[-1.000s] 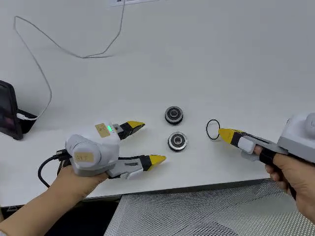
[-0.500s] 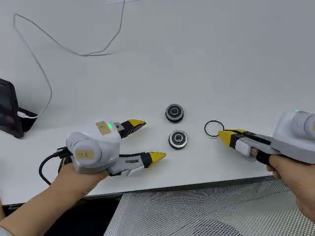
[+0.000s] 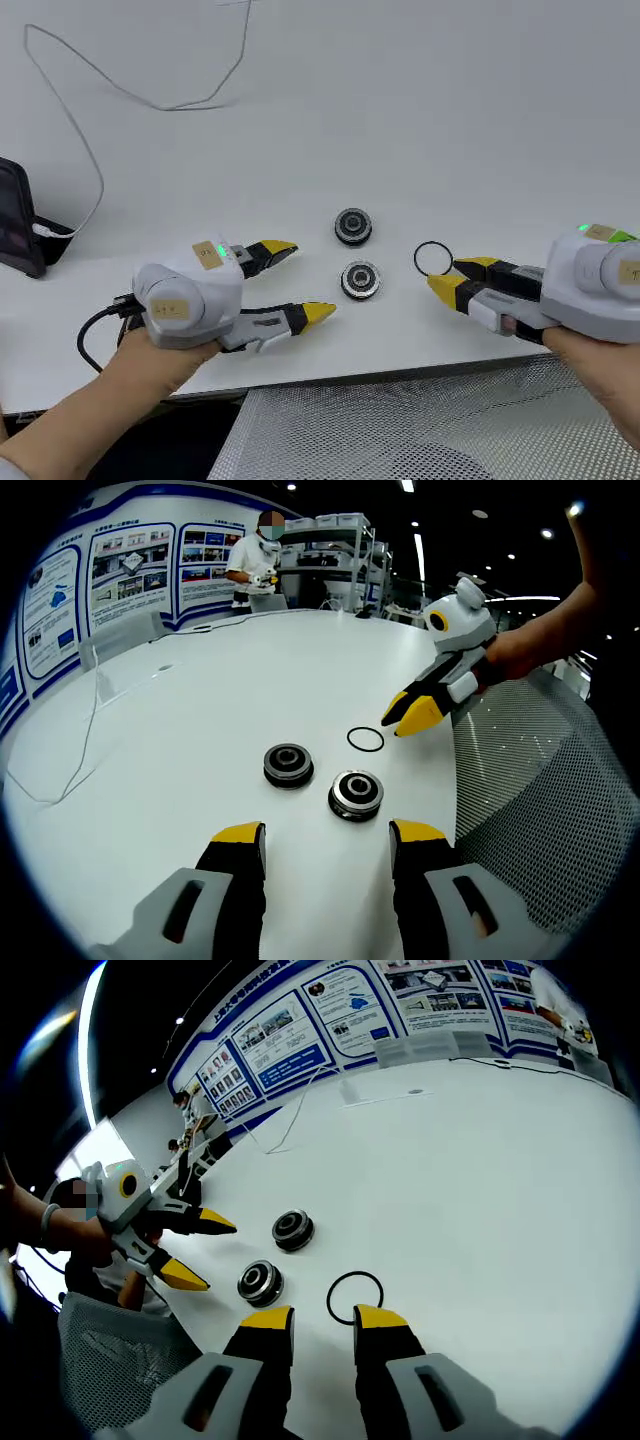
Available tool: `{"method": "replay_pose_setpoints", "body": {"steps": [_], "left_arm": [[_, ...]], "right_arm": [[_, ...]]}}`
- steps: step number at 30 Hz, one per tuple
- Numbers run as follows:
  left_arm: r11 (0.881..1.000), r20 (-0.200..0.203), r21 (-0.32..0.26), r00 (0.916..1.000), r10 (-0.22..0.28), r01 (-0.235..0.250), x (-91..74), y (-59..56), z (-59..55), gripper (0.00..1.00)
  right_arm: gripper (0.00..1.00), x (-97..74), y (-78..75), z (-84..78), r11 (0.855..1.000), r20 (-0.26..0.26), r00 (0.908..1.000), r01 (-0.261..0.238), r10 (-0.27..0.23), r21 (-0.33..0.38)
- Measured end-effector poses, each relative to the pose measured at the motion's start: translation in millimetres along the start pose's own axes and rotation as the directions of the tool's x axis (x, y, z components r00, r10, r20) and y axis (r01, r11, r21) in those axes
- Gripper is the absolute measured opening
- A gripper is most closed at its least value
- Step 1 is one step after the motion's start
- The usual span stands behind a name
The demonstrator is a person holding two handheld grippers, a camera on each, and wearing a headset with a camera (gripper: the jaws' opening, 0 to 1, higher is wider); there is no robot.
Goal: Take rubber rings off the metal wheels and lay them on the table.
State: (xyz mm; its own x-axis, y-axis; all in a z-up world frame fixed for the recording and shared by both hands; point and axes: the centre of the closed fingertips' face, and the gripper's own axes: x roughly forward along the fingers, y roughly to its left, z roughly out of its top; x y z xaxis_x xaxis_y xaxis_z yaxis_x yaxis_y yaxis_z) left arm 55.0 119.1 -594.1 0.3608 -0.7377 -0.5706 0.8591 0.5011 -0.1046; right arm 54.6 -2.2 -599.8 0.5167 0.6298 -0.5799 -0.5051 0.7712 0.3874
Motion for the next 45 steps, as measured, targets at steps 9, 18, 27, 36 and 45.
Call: {"method": "replay_pose_setpoints", "body": {"steps": [9, 18, 27, 36, 45], "left_arm": [[1.0, 0.003, 0.004, 0.9999, -0.01, 0.01, 2.1, -2.9, 2.8, 0.48], [0.999, 0.015, 0.021, 0.9994, -0.032, 0.031, 8.7, -7.9, 10.5, 0.42], [0.997, 0.026, 0.045, 0.9977, -0.062, 0.061, 16.7, -14.8, 20.6, 0.34], [0.993, 0.017, 0.076, 0.9957, -0.091, 0.089, 26.2, -21.9, 24.4, 0.29], [0.988, -0.01, 0.11, 0.9942, -0.107, 0.108, 33.7, -24.8, 21.3, 0.24]], "right_arm": [[0.24, 9.1, 13.7, 0.5, 0.999, 0.002, 0.9991, -0.043, 0.043, 0.014], [0.21, 18.1, 28.0, 2.0, 0.996, -0.006, 0.9962, -0.087, 0.087, -0.011], [0.19, 24.3, 37.6, 3.6, 0.994, -0.007, 0.9939, -0.11, 0.11, -0.02], [0.18, 26.9, 42.5, 2.9, 0.993, -0.006, 0.9929, -0.119, 0.119, -0.013], [0.18, 29.1, 45.6, 3.7, 0.992, -0.004, 0.9921, -0.125, 0.125, -0.006]]}}
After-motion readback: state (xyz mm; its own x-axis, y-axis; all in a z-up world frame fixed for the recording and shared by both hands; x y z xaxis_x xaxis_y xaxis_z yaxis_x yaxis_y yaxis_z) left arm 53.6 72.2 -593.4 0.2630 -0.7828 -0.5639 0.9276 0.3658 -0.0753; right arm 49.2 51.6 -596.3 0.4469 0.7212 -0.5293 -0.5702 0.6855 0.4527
